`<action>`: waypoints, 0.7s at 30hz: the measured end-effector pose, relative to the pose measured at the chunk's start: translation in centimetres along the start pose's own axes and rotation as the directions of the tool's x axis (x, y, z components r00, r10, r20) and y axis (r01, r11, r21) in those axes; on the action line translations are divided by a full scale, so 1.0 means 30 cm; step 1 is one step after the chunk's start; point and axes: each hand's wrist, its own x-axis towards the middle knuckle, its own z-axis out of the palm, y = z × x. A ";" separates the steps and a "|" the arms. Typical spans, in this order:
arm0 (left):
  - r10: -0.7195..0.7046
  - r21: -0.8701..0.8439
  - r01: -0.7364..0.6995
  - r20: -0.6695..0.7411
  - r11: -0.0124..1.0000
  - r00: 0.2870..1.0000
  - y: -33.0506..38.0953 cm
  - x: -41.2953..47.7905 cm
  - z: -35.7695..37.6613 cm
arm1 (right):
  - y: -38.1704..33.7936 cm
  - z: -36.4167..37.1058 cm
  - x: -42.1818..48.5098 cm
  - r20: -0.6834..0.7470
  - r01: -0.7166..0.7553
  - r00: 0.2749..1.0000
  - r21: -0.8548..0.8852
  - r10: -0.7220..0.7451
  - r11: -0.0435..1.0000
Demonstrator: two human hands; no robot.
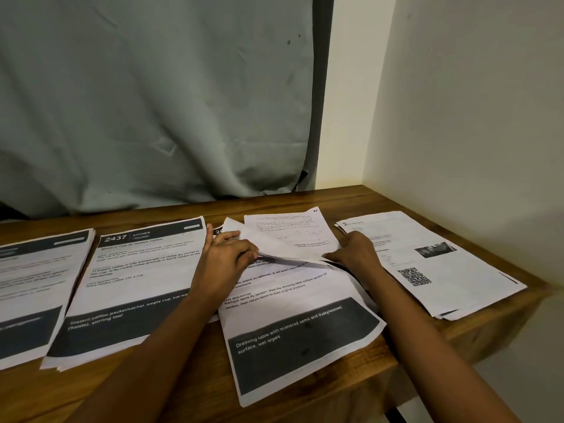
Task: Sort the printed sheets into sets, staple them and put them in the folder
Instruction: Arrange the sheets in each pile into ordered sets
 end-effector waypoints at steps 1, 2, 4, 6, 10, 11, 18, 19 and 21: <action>-0.001 -0.004 0.001 -0.001 1.000 1.000 0.001 0.000 0.000 | 0.000 0.000 0.002 0.006 -0.010 1.000 0.011 0.010 1.000; -0.001 -0.009 0.001 -0.003 1.000 1.000 0.002 0.000 -0.001 | -0.001 0.000 0.004 0.014 -0.023 1.000 0.025 0.023 0.999; -0.005 -0.012 0.004 -0.004 1.000 1.000 0.002 0.000 -0.002 | 0.000 0.003 0.007 0.027 -0.041 0.999 0.067 0.040 0.997; -0.011 -0.013 0.011 -0.003 1.000 1.000 0.003 0.000 -0.002 | 0.000 0.002 0.006 0.029 -0.045 0.999 0.119 0.042 0.992; -0.018 -0.014 0.018 0.011 1.000 1.000 0.003 0.001 -0.002 | 0.000 -0.002 -0.011 -0.026 0.004 1.000 0.290 0.003 0.957; -0.017 -0.013 0.017 0.011 1.000 1.000 0.002 0.001 -0.001 | 0.003 -0.001 -0.011 -0.053 0.024 0.999 0.330 -0.006 0.944; -0.026 -0.028 0.026 0.001 0.999 1.000 0.004 -0.001 -0.007 | 0.012 0.012 0.007 -0.100 0.022 0.995 0.207 -0.002 0.978; -0.028 -0.031 0.028 0.002 0.999 1.000 0.004 -0.001 -0.008 | 0.011 0.012 0.008 -0.096 0.034 0.995 0.201 -0.015 0.979; -0.035 -0.033 0.035 0.003 0.999 0.999 0.009 0.001 -0.010 | 0.012 0.007 0.013 -0.062 0.043 0.998 0.304 -0.025 0.952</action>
